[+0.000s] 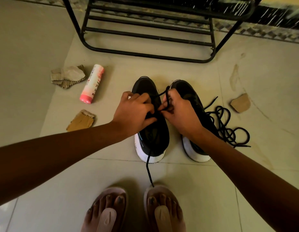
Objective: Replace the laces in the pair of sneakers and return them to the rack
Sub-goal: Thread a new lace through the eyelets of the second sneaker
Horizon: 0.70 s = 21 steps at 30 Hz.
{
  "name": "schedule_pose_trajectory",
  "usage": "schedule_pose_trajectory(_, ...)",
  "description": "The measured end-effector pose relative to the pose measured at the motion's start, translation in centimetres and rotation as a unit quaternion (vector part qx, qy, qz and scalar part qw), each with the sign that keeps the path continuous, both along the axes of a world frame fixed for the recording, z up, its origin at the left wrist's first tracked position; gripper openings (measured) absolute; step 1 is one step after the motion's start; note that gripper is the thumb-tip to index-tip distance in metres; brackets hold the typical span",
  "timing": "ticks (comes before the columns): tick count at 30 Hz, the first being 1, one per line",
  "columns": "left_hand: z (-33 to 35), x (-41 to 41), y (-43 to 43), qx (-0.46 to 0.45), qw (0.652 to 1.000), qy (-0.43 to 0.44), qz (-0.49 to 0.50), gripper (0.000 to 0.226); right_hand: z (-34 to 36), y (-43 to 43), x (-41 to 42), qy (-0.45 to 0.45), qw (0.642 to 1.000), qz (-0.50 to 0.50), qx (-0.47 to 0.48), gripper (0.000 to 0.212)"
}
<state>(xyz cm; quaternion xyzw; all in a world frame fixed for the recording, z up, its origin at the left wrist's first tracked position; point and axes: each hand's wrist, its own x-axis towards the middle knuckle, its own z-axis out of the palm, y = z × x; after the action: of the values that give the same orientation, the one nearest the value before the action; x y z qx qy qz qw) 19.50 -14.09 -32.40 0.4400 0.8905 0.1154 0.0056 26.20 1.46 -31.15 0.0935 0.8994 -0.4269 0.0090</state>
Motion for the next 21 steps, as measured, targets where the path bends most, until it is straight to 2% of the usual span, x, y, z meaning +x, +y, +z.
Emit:
schedule_pose_trajectory(5,-0.8,0.7,-0.5,0.074,0.993,-0.074,0.047,0.039,0.2,0.5,-0.2,0.003,0.998,0.02,0.068,0.028)
schedule_pose_trajectory(8,-1.1,1.2,-0.5,0.102,0.983,-0.125,0.091,0.028,0.2,0.5,-0.1,-0.002,0.989,0.059,0.135,0.024)
schedule_pose_trajectory(10,-1.3,1.2,-0.2,0.114,0.973,-0.163,0.12,0.019,0.4,0.5,-0.1,0.002,0.988,0.074,0.137,0.023)
schedule_pose_trajectory(15,-1.4,1.3,0.2,0.154,0.947,-0.226,0.168,0.019,0.9,0.8,-0.4,-0.005,0.985,0.112,0.129,0.028)
schedule_pose_trajectory(19,-1.7,1.3,0.2,0.174,0.937,-0.244,0.178,0.019,0.8,0.9,-1.0,-0.008,0.976,0.143,0.162,0.028)
schedule_pose_trajectory(21,-1.8,1.3,0.1,0.186,0.932,-0.251,0.182,0.019,0.7,1.0,-1.0,-0.012,0.983,0.126,0.135,0.03)
